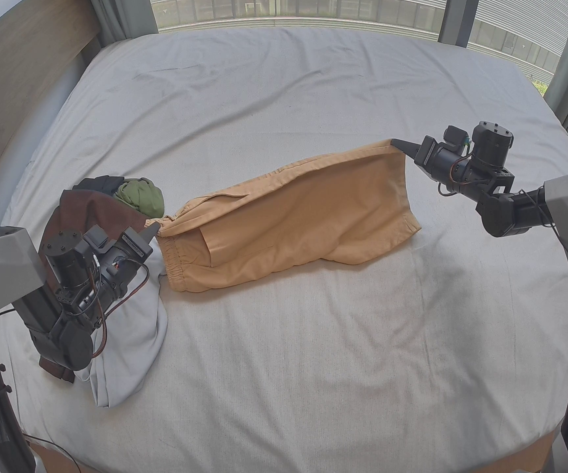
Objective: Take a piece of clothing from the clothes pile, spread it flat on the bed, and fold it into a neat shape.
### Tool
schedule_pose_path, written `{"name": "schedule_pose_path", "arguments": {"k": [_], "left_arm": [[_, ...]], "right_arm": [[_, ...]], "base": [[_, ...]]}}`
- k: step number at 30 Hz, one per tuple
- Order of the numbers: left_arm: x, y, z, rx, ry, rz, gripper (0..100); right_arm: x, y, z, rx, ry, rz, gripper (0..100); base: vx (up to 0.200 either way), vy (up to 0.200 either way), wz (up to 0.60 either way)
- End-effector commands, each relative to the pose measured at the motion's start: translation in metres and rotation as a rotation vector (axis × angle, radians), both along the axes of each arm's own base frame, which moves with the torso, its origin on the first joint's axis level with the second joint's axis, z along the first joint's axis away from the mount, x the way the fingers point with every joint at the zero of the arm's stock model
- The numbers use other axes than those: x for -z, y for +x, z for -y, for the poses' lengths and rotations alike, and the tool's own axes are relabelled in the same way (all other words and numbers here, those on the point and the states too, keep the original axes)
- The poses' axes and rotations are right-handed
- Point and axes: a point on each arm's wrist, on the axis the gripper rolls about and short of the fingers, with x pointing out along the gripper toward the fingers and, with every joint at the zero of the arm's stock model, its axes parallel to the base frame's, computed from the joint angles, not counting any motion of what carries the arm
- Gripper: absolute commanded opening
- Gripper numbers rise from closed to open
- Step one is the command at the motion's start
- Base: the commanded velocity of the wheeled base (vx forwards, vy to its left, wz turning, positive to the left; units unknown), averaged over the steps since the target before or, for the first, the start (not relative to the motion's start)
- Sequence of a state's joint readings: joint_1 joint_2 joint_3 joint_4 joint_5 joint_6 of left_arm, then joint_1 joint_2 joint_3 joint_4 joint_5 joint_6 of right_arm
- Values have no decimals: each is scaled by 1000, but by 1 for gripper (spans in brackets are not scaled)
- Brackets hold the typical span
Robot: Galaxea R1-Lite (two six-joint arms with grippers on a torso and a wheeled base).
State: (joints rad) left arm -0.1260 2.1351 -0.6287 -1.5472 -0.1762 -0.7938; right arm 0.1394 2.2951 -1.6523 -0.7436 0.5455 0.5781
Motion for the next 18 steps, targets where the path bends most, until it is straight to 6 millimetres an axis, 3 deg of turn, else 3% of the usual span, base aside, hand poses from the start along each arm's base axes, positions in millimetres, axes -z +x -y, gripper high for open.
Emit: {"name": "schedule_pose_path", "arguments": {"k": [1, 6, 7, 10, 11, 18], "left_arm": [[1, 1, 0, 0, 1, -1, 0], [0, 1, 0, -2, 2, 6, 0], [0, 1, 0, -2, 2, 4, 0], [-1, 1, -1, -3, 1, 7, 0], [-1, 1, -2, -5, 0, 8, 100], [-2, 2, -3, -8, -1, 13, 100]], "right_arm": [[2, 2, -2, -4, 0, -1, 0], [1, 2, -3, -7, 0, 10, 0], [1, 2, -3, -7, 0, 10, 100], [5, 4, -4, -7, 0, 7, 100], [5, 4, -3, -5, 0, 7, 100], [6, 4, -4, 33, 3, 6, 100]], "base": [[0, 0, 0], [0, 0, 0], [0, 0, 0], [0, 0, 0], [0, 0, 0], [0, 0, 0]]}}
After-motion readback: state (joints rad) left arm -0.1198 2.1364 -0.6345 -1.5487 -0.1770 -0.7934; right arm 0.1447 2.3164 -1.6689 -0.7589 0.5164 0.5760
